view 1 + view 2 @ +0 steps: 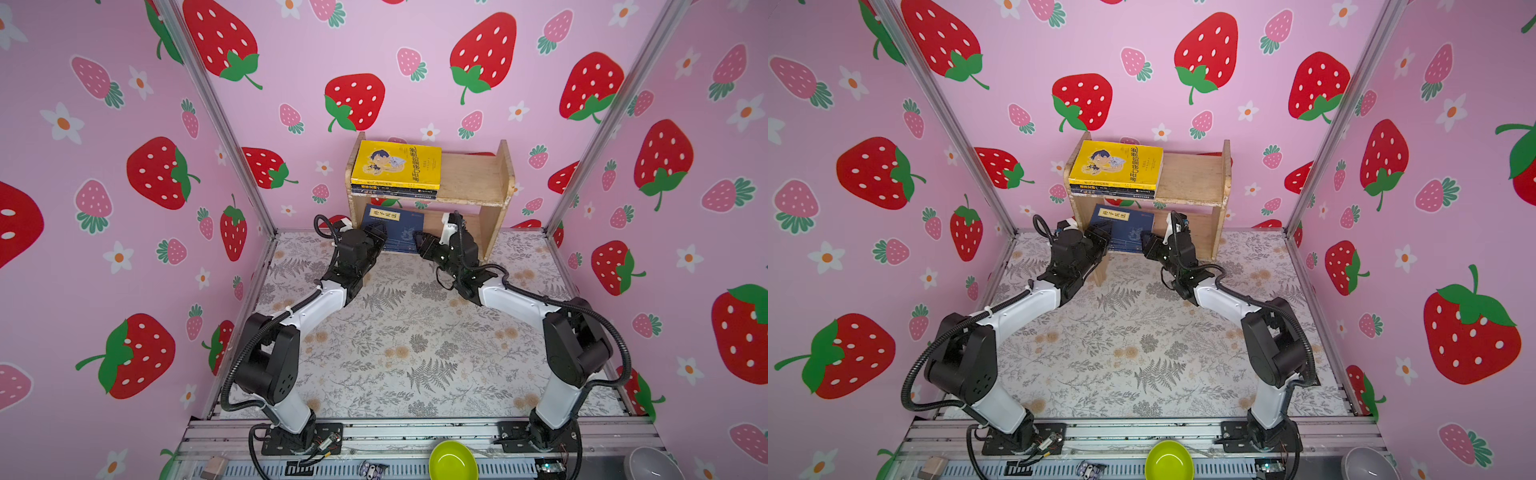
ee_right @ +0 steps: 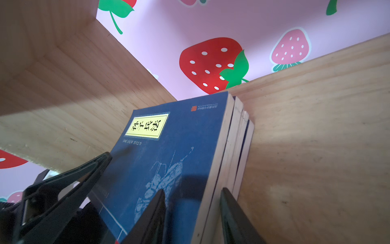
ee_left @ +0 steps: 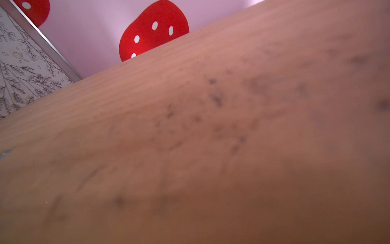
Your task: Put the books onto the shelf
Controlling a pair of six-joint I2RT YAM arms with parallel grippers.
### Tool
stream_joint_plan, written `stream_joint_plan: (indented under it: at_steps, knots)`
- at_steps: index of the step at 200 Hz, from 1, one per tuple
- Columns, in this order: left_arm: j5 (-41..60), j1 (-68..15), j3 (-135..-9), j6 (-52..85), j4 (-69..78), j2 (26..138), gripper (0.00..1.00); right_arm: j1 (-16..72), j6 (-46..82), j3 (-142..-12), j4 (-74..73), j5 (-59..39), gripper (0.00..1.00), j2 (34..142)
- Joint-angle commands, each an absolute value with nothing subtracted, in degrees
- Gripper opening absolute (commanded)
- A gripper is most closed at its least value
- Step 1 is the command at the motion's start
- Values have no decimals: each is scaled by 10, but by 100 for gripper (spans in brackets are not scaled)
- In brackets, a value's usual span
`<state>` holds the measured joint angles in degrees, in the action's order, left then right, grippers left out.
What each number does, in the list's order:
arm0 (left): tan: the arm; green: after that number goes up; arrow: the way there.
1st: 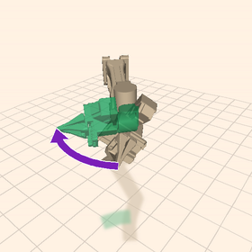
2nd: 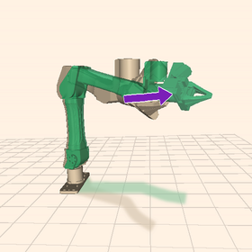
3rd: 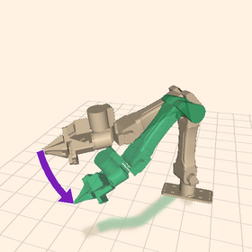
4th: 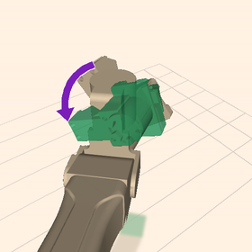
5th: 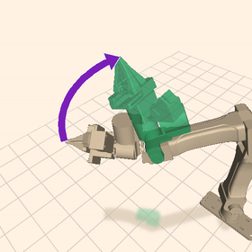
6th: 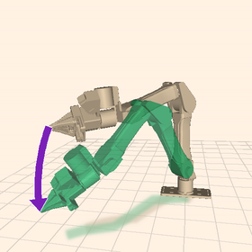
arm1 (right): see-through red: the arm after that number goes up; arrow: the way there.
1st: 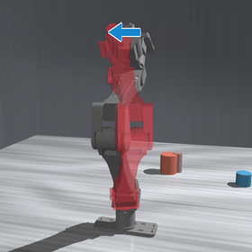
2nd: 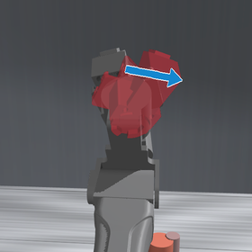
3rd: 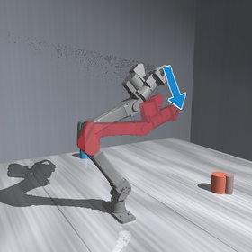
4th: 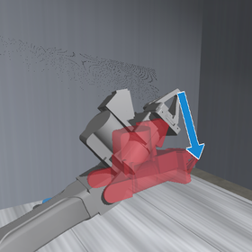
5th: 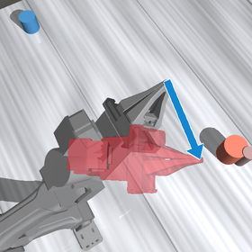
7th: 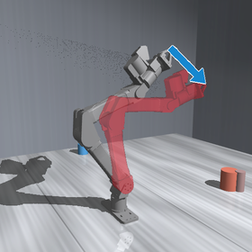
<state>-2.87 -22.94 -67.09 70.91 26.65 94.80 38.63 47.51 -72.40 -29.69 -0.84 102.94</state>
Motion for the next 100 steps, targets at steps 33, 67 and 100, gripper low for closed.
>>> stream_joint_plan:
  at_steps: [33,67,100]
  knots:
    - [-11,-261,-661,685,175,898,63,393,479,-731,-259,2,42,1056]
    - [-33,-259,-661,672,130,870,68,394,479,-728,-255,7,41,1055]
    - [-53,-252,-646,664,103,842,74,394,478,-727,-253,8,41,1055]
